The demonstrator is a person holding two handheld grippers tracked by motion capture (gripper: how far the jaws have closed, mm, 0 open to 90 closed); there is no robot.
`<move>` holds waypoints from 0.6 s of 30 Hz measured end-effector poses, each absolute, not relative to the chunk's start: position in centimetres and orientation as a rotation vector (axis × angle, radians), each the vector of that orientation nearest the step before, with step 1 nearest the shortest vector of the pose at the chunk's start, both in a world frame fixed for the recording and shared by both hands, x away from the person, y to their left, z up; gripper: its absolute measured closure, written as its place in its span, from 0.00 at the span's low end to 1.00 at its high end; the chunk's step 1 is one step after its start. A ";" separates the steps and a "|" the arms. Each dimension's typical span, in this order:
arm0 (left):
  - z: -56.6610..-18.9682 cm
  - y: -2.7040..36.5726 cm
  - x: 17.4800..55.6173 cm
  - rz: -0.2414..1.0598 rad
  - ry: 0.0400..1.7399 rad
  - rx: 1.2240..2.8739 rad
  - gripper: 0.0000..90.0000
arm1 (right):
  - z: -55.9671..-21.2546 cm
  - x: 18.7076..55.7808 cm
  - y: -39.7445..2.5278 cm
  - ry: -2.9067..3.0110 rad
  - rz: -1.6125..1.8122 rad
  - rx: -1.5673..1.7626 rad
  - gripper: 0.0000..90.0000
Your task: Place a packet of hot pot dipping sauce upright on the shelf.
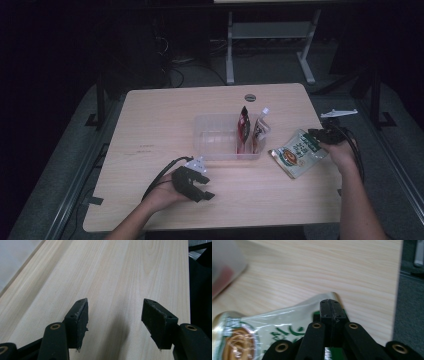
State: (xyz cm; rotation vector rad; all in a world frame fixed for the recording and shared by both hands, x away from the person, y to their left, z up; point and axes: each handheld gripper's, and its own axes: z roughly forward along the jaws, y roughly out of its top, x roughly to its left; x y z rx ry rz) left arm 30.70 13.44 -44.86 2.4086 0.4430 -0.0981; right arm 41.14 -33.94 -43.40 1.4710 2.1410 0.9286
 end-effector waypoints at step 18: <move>-44.9 13.4 30.7 -0.103 0.436 2.425 0.42 | -46.3 42.0 -34.7 2.162 0.777 1.533 1.00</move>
